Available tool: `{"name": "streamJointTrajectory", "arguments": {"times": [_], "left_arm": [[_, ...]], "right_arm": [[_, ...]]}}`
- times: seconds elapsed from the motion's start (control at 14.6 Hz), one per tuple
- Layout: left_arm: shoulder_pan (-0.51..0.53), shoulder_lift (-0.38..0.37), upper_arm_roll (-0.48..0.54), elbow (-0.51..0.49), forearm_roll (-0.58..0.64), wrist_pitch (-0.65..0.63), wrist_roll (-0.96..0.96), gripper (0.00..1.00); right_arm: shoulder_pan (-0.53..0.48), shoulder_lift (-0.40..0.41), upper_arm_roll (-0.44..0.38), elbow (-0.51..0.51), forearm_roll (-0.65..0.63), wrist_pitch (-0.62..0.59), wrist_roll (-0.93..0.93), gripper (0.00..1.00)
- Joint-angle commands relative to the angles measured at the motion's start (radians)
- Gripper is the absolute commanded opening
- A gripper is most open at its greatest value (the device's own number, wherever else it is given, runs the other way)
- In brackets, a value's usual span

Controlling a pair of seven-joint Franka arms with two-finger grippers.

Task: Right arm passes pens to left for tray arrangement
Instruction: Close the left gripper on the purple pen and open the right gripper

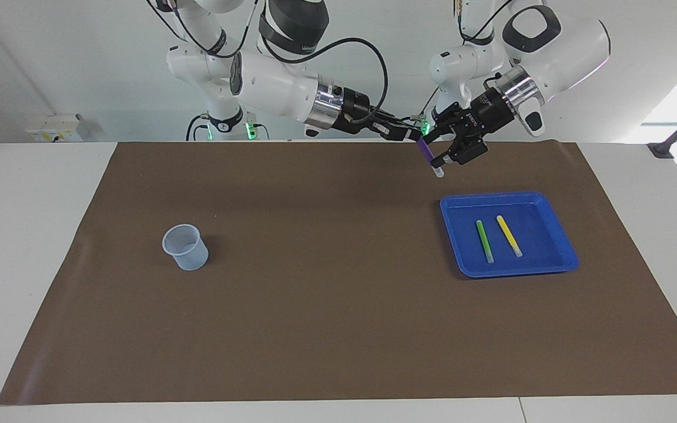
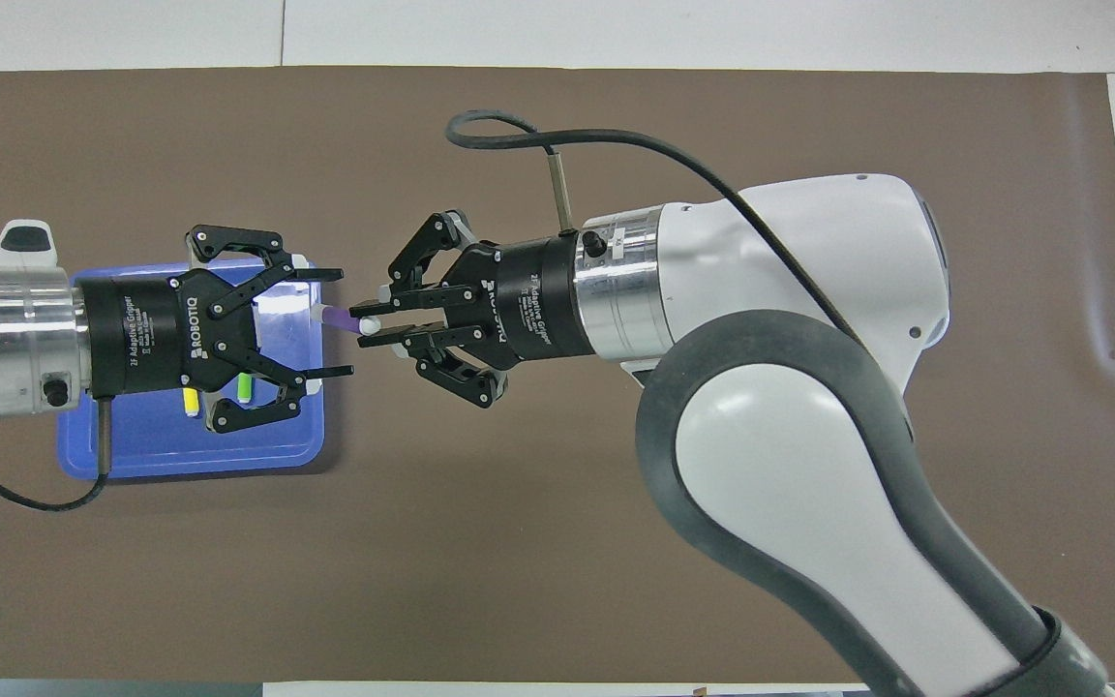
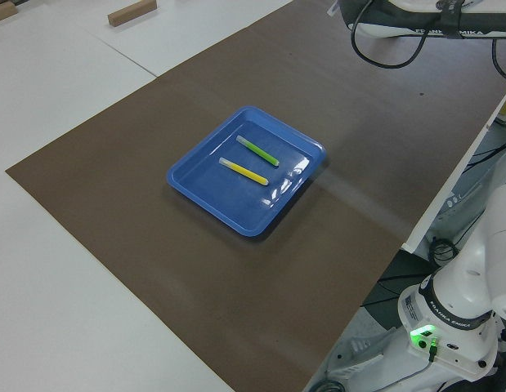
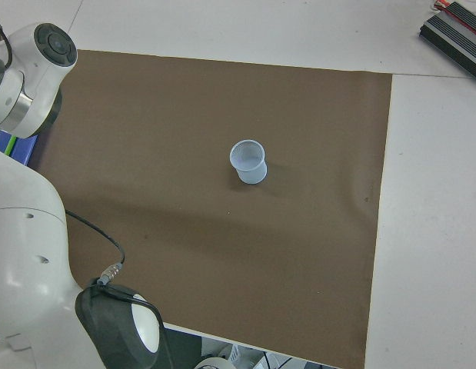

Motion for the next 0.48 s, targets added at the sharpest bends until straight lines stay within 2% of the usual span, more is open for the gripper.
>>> {"name": "streamJointTrajectory", "arguments": {"times": [0.0, 0.21, 0.34, 0.41], "left_arm": [[-0.011, -0.036, 0.010, -0.040, -0.028, 0.026, 0.020, 0.57], [-0.011, -0.036, 0.010, -0.040, -0.028, 0.026, 0.023, 0.26], [-0.011, -0.036, 0.010, -0.040, -0.028, 0.026, 0.023, 0.01], [-0.011, -0.036, 0.010, -0.040, -0.028, 0.026, 0.032, 0.00]], "right_arm": [[-0.006, 0.008, 0.012, 0.008, -0.012, 0.019, 0.012, 0.00], [-0.004, 0.008, 0.014, 0.008, -0.018, 0.019, 0.012, 0.00], [-0.004, 0.008, 0.012, 0.008, -0.020, 0.019, 0.012, 0.00], [-0.004, 0.008, 0.012, 0.008, -0.020, 0.019, 0.012, 0.00]]}}
